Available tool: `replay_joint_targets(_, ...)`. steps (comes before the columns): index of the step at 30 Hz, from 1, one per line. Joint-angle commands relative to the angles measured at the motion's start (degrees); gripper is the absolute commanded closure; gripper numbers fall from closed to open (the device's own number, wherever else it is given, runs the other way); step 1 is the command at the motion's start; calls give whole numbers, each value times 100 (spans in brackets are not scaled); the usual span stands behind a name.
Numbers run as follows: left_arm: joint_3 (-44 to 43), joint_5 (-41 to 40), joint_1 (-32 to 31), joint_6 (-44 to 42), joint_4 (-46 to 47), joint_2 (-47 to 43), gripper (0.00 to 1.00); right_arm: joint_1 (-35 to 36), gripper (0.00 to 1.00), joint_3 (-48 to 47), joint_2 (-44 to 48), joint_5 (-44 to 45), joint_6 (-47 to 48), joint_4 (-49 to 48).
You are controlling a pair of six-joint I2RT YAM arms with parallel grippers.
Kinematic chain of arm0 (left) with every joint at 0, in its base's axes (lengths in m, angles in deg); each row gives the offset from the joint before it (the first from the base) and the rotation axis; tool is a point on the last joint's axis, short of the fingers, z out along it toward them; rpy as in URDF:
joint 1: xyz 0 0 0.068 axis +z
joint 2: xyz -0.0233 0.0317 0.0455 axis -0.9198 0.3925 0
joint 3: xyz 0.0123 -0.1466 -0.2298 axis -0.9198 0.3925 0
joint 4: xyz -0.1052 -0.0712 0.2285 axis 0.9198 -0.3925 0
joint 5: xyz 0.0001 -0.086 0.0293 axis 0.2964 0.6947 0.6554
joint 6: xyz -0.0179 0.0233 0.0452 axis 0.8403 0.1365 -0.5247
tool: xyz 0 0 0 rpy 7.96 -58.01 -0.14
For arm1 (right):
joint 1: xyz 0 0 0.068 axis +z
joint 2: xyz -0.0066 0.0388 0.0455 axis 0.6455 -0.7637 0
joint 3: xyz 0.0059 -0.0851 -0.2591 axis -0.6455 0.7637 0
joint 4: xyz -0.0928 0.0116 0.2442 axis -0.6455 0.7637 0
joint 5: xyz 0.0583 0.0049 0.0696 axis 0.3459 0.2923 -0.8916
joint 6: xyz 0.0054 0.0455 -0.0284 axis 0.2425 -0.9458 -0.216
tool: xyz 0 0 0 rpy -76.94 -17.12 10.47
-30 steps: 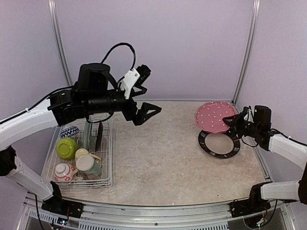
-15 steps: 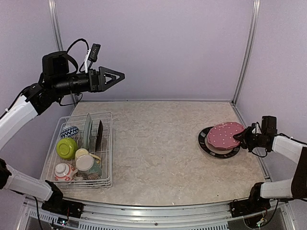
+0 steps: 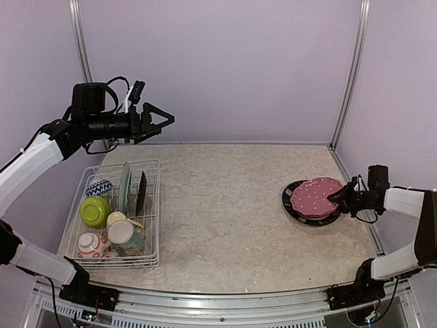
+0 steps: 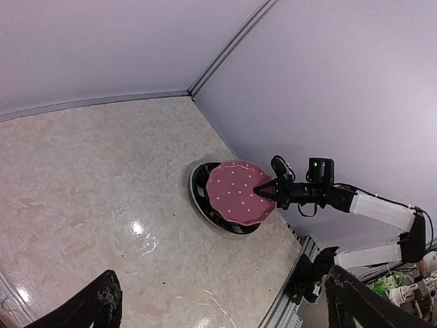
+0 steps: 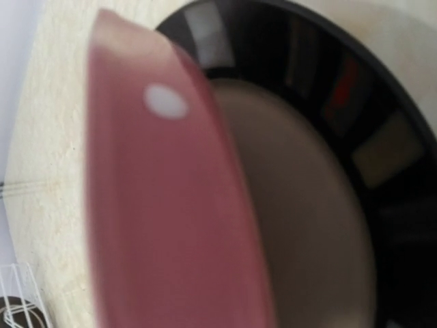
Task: Unload the mixed dishes from the dish rack
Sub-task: Place the plate with another plate.
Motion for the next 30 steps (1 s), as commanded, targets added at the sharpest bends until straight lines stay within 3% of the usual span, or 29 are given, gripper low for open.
replay_joint_targets(1,-111,66,68,88,-220,76,1,-41,78,-566,-31,145,738,355)
replay_joint_targets(4,-161,-28,114,61,-323,104,1,-37,67,-756,10,442,1103,798)
replay_joint_targets(13,-693,-250,260,-270,-1057,395,1,-29,47,-897,185,1010,1639,1494)
replay_joint_targets(21,-509,-813,348,-278,-1371,156,1,-30,13,-918,331,1668,2176,1957)
replay_joint_targets(30,6,-697,577,-369,-1502,-279,1,69,14,-613,273,1497,1827,1626)
